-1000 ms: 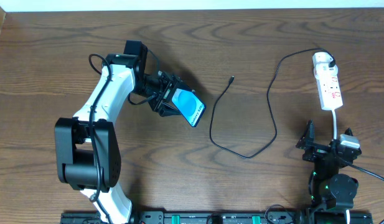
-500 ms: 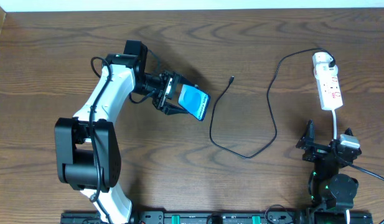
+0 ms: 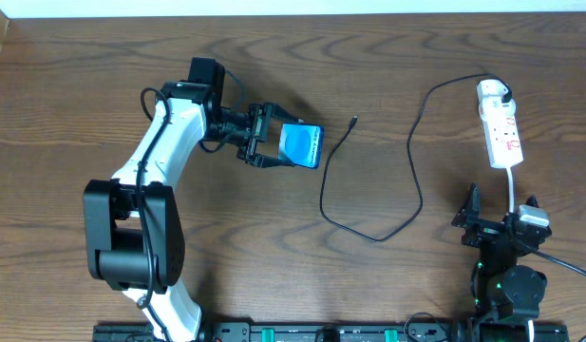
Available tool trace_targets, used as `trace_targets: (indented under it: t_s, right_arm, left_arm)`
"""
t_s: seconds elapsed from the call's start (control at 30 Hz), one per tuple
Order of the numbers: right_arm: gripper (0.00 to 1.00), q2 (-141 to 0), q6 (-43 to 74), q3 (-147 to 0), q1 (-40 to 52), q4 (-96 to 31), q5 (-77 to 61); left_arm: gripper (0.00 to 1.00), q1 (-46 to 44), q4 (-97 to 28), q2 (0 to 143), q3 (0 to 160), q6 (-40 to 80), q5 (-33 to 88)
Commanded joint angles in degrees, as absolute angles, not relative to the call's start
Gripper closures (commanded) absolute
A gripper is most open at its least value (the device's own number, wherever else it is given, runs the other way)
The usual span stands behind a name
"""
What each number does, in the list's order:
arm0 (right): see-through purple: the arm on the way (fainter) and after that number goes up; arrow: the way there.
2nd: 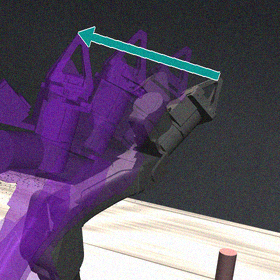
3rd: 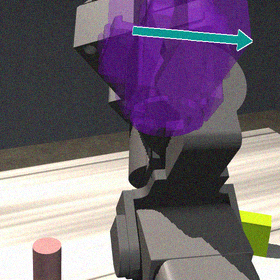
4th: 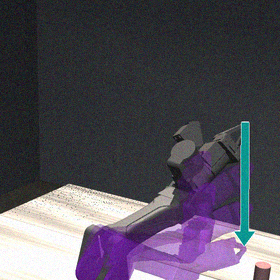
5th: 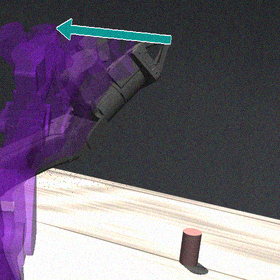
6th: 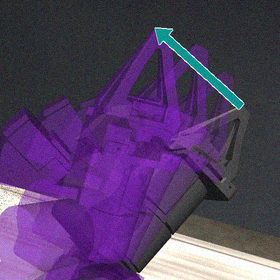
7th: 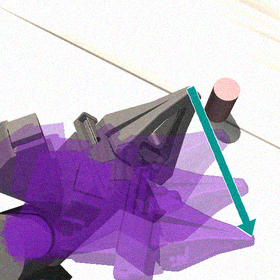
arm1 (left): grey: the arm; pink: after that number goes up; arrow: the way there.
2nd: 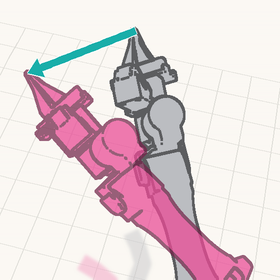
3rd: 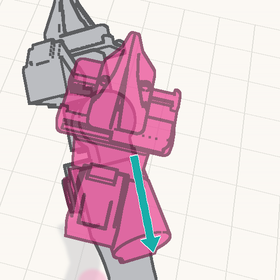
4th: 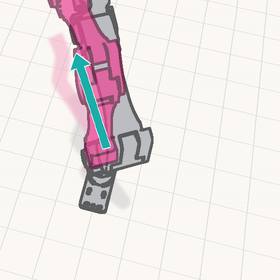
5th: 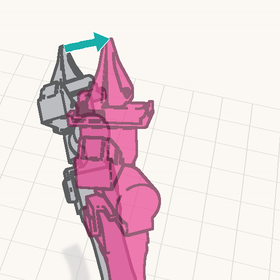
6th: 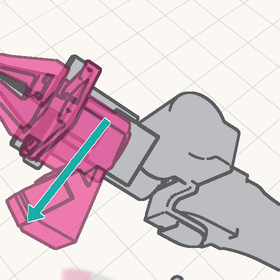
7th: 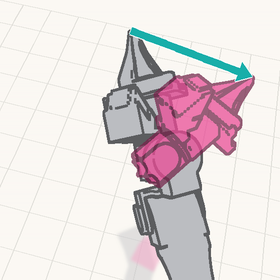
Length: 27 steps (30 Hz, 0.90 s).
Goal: Plug charger to phone and switch on socket
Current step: 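Carry the held phone rightward toward the table center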
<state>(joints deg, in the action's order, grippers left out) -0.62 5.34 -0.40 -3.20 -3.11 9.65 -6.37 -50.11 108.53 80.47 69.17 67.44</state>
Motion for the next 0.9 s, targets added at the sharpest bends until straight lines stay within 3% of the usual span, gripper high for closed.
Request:
trace_targets:
  t_s: [0.0,0.87]
  right_arm:
    - [0.01,-0.3,4.4,-0.3,-2.9,-3.3,9.5]
    - [0.01,-0.3,4.5,-0.3,-2.9,-2.3,9.4]
  left_arm:
    - [0.49,-5.8,-50.2,106.8,81.8,74.1,70.5]
    - [0.50,-5.9,-50.2,106.8,81.8,77.2,70.4]
